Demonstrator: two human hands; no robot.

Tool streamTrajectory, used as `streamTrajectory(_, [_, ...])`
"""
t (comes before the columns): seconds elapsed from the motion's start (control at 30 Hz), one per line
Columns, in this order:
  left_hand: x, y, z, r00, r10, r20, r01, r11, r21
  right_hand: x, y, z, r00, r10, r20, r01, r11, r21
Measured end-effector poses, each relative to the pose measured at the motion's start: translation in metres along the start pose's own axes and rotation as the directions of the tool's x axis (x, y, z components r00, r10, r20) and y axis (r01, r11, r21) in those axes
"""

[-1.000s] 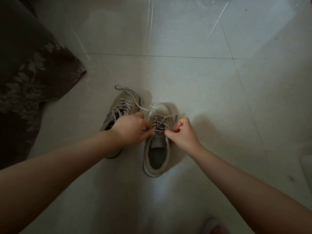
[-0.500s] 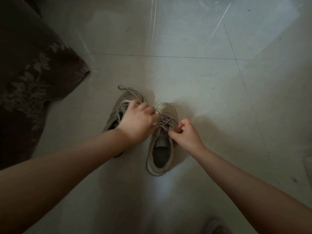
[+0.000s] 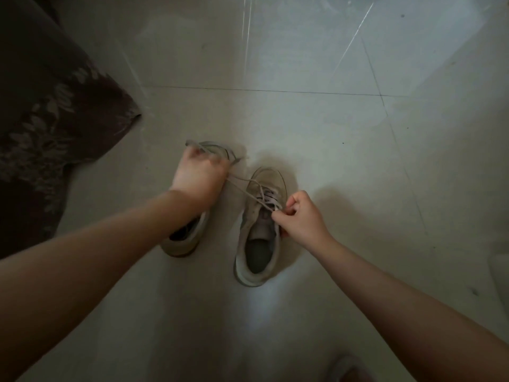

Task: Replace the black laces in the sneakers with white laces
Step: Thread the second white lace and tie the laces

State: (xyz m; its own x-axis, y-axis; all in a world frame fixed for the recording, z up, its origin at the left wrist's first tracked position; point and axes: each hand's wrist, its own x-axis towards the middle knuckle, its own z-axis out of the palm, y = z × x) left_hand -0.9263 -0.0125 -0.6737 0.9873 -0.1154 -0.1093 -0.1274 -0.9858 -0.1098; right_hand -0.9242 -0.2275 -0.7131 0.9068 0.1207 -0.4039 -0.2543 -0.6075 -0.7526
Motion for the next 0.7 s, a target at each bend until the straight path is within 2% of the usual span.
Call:
streamTrajectory(0.07, [-0.002,-0.022,0.006,0.996,-0.082,-0.029,0.082,0.996,-0.033,0.000,-0.001,0.001,1.000,0.016,0.000,-0.016,1.000,0.017])
streamTrajectory(0.17, [-0.010,-0.015,0.017,1.000,-0.014,-0.026,0.012,0.996,-0.092,0.000,-0.001,0.002,1.000,-0.023,0.015,0.023,0.999,-0.025])
streamTrajectory(0.23, [-0.011,-0.003,0.016,0.993,-0.007,-0.120,-0.022,0.971,-0.239,0.001,0.000,0.002,0.998,-0.057,0.019,0.058,0.997,-0.050])
streamTrajectory(0.3, [-0.008,0.002,0.007,0.968,-0.179,-0.177,0.071,0.869,-0.489,0.001,0.000,0.001,0.997,-0.070,0.020,0.071,0.996,-0.062])
streamTrajectory(0.37, [0.001,0.000,0.000,0.923,-0.380,-0.058,0.234,0.677,-0.698,0.002,0.000,-0.001,0.998,-0.054,0.009,0.055,0.997,-0.060])
streamTrajectory(0.47, [0.006,0.000,0.001,0.880,-0.471,0.056,0.350,0.564,-0.748,0.001,-0.001,-0.003,0.999,-0.031,0.024,0.032,0.999,-0.042])
streamTrajectory(0.53, [0.007,0.006,-0.002,0.895,-0.422,0.144,0.357,0.487,-0.797,-0.001,-0.005,-0.007,0.990,-0.137,0.040,0.142,0.977,-0.159])
streamTrajectory(0.6, [0.007,0.013,-0.009,0.945,-0.234,0.228,0.303,0.364,-0.881,-0.006,-0.016,-0.011,0.941,-0.331,0.071,0.337,0.898,-0.283])
streamTrajectory(0.63, [0.007,0.018,-0.017,0.962,-0.120,0.247,0.272,0.305,-0.913,-0.008,-0.023,-0.011,0.907,-0.410,0.098,0.421,0.863,-0.278])
streamTrajectory(0.7, [0.006,0.025,-0.031,0.974,0.053,0.219,0.197,0.269,-0.943,-0.010,-0.036,-0.009,0.870,-0.474,0.135,0.489,0.865,-0.114])
